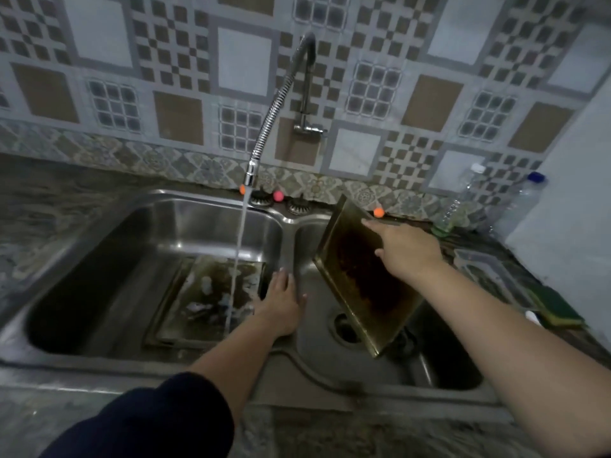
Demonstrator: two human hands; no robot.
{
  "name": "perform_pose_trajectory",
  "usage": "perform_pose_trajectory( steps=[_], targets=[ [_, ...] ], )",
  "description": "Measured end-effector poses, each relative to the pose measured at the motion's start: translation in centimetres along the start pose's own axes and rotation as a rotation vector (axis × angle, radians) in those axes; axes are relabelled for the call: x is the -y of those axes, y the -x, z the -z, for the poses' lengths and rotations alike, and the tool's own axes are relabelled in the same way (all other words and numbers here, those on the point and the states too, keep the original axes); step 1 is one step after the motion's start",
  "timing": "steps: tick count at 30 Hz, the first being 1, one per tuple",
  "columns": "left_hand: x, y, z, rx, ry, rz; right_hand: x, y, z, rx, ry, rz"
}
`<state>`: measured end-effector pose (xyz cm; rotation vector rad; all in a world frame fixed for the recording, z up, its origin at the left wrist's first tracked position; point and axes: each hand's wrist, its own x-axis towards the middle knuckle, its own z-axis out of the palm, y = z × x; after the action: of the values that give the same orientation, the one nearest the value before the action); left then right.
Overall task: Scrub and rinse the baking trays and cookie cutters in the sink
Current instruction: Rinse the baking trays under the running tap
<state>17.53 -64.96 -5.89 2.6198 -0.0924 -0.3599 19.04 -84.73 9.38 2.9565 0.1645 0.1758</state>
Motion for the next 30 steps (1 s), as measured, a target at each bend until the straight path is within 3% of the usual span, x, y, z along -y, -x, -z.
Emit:
perform_pose_trajectory(
  steps=[5,15,27,30],
  targets=[
    [-1.1,0.3,-1.5,-0.094,-0.266,0.058,-1.7,-1.2,-8.2,0.174,-0.239,-0.159],
    [-0.9,0.0,-1.7,-0.152,-0.289,0.049,-2.4,0.3,-23.0,0.400,-0.949,-0.377],
    [-0.2,-0.8,-2.0,-0.154,-0.314,0.029,-0.7,-1.9,-25.6,0.665,-0.719,-0.331],
    [-0.1,-0.9,-1.9,-0.122,-0.319,0.017,-0.3,-2.3,-24.4,0.630,-0.716,-0.327]
  ],
)
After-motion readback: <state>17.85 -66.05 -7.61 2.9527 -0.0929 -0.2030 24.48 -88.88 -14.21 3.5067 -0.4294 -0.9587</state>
